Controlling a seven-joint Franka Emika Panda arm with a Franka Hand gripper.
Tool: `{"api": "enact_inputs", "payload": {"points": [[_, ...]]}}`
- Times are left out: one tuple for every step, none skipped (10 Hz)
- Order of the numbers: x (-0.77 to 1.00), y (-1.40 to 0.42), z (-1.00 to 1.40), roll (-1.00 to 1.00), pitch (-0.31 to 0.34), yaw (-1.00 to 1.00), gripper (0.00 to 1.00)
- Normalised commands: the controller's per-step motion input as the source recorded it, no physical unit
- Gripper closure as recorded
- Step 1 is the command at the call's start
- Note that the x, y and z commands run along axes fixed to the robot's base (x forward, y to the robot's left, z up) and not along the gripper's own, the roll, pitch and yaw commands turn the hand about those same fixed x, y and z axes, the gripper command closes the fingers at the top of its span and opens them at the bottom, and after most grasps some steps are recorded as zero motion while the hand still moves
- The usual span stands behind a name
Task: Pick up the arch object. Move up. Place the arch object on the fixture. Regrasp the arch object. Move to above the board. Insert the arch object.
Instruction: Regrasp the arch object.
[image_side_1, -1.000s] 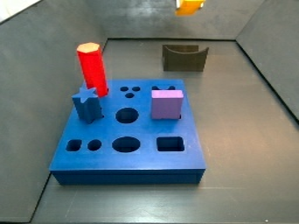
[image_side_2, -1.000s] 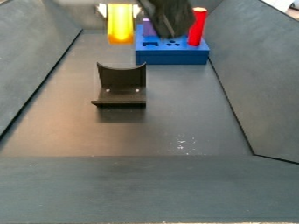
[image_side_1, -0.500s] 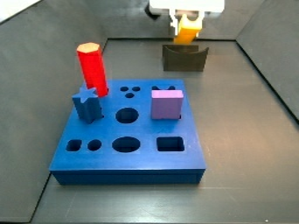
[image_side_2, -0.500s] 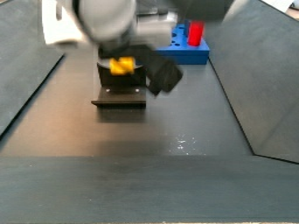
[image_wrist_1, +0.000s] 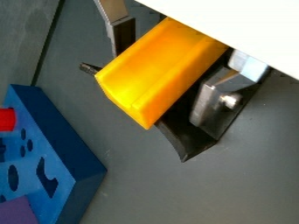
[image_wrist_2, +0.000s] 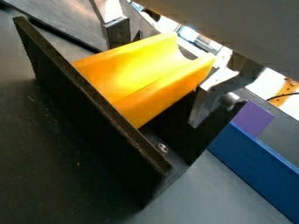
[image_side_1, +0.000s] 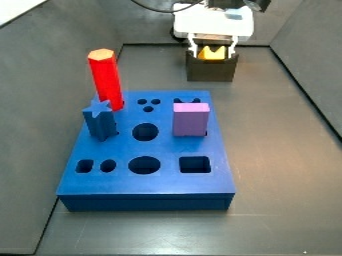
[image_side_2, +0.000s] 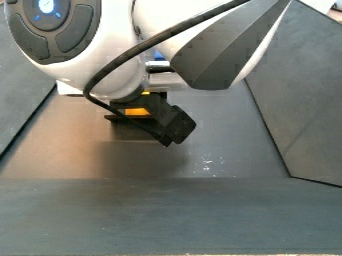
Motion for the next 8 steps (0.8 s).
{"api": "enact_inputs", "payload": {"points": [[0.0, 0.0, 1.0, 0.03, 0.042, -0.03, 0.0], [0.0, 0.0, 1.0, 0.03, 0.044, -0.03, 0.0], [-0.02, 0.0, 1.0, 0.04, 0.043, -0.03, 0.0], [-0.02, 0.0, 1.0, 0.04, 0.041, -0.02, 0.0], [-0.03, 0.0, 1.0, 0.05, 0.046, -0.02, 0.0], [-0.03, 0.01, 0.93, 0.05, 0.05, -0.02, 0.0], [-0.03, 0.01, 0.68, 0.05, 0.054, -0.02, 0.0], [-0.03, 0.01, 0.5, 0.05, 0.058, -0.02, 0.0]]}}
